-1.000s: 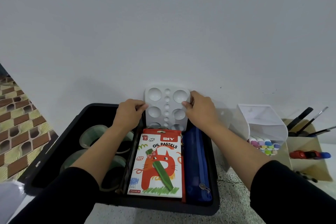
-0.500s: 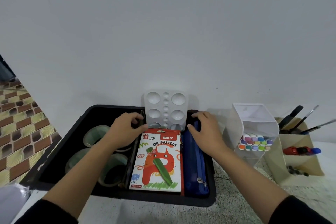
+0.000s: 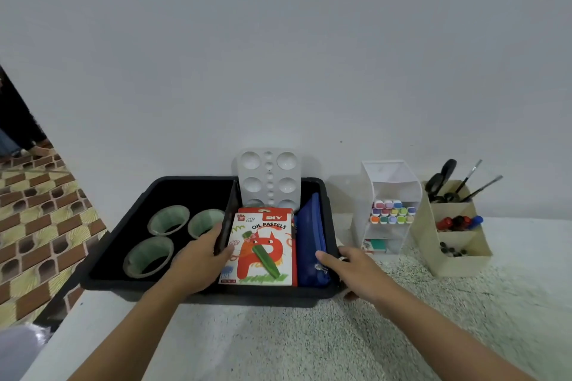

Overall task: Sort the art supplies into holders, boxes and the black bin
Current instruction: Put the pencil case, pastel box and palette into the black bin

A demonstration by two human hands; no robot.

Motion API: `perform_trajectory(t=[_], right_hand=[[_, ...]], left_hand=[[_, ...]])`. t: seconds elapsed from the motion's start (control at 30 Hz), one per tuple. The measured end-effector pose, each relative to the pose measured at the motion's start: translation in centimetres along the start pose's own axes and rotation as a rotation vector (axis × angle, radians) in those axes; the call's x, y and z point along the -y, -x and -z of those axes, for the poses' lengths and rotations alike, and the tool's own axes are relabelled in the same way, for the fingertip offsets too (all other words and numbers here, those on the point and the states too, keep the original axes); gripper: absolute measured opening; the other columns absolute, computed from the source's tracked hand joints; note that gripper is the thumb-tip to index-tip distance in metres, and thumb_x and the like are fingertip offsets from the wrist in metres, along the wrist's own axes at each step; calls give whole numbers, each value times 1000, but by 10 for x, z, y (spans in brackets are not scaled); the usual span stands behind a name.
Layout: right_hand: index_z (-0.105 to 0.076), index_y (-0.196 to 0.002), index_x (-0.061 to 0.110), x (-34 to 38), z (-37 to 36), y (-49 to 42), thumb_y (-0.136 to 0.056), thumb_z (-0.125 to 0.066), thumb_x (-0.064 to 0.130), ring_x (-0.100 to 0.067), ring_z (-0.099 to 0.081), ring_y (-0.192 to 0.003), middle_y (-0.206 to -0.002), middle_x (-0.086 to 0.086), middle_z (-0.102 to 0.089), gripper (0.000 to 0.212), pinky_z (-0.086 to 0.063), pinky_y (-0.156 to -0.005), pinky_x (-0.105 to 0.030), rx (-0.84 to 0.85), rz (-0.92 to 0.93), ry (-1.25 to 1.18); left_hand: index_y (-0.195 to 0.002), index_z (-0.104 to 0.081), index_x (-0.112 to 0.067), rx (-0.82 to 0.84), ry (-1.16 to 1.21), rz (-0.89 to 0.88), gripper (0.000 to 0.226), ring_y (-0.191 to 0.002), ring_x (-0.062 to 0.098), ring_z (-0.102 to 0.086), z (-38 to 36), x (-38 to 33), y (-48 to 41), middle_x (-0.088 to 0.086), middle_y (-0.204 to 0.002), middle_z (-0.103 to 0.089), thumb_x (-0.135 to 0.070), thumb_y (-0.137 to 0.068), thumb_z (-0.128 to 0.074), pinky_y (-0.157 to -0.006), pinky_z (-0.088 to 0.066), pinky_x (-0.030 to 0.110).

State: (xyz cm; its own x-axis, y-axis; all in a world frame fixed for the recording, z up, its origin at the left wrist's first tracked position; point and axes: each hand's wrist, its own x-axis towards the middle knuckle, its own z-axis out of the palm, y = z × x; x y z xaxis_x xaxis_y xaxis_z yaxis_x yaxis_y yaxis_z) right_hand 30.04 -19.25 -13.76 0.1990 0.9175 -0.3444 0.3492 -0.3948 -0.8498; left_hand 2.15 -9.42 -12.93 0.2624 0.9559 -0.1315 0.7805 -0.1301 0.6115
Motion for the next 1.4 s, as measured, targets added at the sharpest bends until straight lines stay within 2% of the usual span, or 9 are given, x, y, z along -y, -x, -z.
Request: perform_trajectory(t=[0.17,0.27,0.43,0.53,0.67,0.97,1.17,1.27,1.4], right_hand=[[-67,-99,8,-7,-1,14,-98,-58,47,-17,-69,-63,-74,1,-70,40,-51,-58,-27,13,32,-124],[-64,-100,-2,-10,-5,14,-98,-59,43,-19,-68,-62,-75,-6,-67,46,-48,-54,-27,-41,41,-156],[-64,-96,1,-19,-3,20,-100,-57,39,-12,-62,-53,-76,-6,-64,39,-47,-50,-25,-110,28,-247],[-65,-101,3,-26,5,23,-101,-56,40,-14,-62,-55,-82,-9,-67,38,-49,-51,-27,-136,19,-247],[-64,-103,3,-32,19,26,-101,-56,40,-16,-63,-56,-86,-11,-69,38,-53,-53,-29,-158,30,-254],[-64,-102,5,-41,36,33,-102,-54,39,-13,-60,-50,-82,-7,-67,35,-47,-50,-27,-183,41,-245],[-64,-105,3,-50,45,34,-101,-55,44,-20,-66,-58,-81,-10,-72,43,-50,-52,-27,-135,56,-264],[-67,-99,5,-67,59,41,-102,-52,42,-21,-68,-60,-78,-12,-73,40,-54,-54,-28,-126,19,-284],[-66,-84,1,-106,96,51,-98,-63,25,-22,-65,-57,-68,-11,-71,28,-51,-57,-33,-237,-52,-243]], left_hand=[[-136,-46,-27,-114,-78,-37,31,-69,-1,-60,-11,-10,10,-21,-85,-59,-22,-105,-48,-48,-39,10],[-130,-50,-24,-138,-92,-32,27,-70,5,-64,-13,-14,11,-12,-88,-67,-20,-104,-48,-51,-46,17],[-114,-55,-20,-169,-86,-37,16,-68,13,-66,-25,-25,15,-5,-81,-69,-15,-100,-49,-56,-55,32],[-107,-53,-18,-219,-66,-62,8,-62,7,-63,-36,-38,20,-11,-76,-64,-13,-100,-51,-42,-42,15],[-107,-55,-20,-263,-20,-86,10,-63,5,-65,-47,-55,25,-11,-78,-65,-15,-99,-53,-39,-39,10],[-111,-57,-18,-260,-5,-119,11,-68,4,-66,-62,-67,20,-13,-82,-65,-17,-99,-55,-43,-42,10],[-134,-56,-17,-424,-33,-187,40,-105,8,-50,-71,-64,20,2,-122,-53,-25,-96,-65,-77,-56,30],[-116,-67,-24,-540,-124,-333,26,-106,9,-45,-80,-70,28,-5,-111,-52,-27,-91,-71,-92,-41,39],[-105,-70,-25,-477,-95,-497,15,-103,10,-50,-97,-101,37,-9,-105,-57,-33,-92,-67,-88,-33,38]])
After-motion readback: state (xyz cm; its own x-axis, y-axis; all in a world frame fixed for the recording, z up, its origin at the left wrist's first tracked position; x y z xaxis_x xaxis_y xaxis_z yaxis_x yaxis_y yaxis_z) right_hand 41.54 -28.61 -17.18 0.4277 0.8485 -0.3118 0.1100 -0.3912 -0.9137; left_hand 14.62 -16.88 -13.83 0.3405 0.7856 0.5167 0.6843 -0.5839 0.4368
